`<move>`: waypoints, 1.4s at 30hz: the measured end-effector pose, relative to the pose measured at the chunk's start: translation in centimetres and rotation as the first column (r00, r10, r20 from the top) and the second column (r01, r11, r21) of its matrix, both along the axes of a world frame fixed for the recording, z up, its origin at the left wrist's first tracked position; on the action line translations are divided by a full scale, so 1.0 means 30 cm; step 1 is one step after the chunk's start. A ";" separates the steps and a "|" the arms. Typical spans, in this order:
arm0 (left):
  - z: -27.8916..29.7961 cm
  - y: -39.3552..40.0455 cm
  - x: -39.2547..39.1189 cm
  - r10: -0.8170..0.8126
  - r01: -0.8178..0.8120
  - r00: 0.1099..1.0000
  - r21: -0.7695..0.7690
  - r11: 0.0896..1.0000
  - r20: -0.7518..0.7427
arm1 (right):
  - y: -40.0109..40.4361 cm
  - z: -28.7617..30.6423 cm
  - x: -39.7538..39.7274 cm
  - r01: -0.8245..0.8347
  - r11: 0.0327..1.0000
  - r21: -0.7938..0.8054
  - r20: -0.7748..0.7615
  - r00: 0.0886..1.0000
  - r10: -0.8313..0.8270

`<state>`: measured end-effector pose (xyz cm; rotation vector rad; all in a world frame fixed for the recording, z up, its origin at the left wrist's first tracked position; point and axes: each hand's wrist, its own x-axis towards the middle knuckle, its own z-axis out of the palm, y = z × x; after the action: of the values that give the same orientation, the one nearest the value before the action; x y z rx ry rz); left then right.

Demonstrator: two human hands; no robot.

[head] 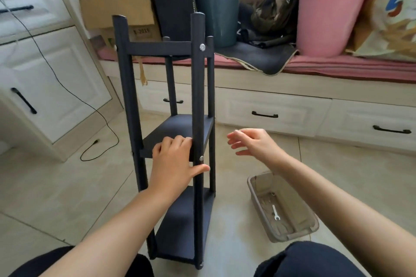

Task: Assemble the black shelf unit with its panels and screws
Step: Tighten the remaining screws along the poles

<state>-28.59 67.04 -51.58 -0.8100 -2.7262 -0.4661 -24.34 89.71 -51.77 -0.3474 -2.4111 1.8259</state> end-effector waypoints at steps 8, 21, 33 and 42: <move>0.068 -0.026 0.015 -0.069 0.072 0.997 -0.069 0.995 0.042 | -0.238 0.345 -0.069 -0.024 0.995 0.101 -0.144 0.989 0.039; 0.286 -0.215 -0.116 0.186 -0.186 0.980 0.664 0.724 0.072 | -0.284 0.406 -0.063 0.052 0.998 0.037 -0.089 0.995 -0.048; 0.304 -0.007 -0.565 -0.242 -0.193 0.908 0.855 0.482 0.341 | -0.084 0.360 -0.388 -0.040 0.974 -0.223 -0.221 0.975 -0.011; 0.325 0.093 -0.770 -0.251 -0.320 0.841 0.815 0.483 0.479 | 0.031 0.415 -0.652 0.009 0.970 -0.241 0.005 1.000 -0.008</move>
<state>-51.68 69.83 -41.83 -0.3044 -2.2949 -2.1636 -43.90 90.63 -39.32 -0.3793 -2.1875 2.1214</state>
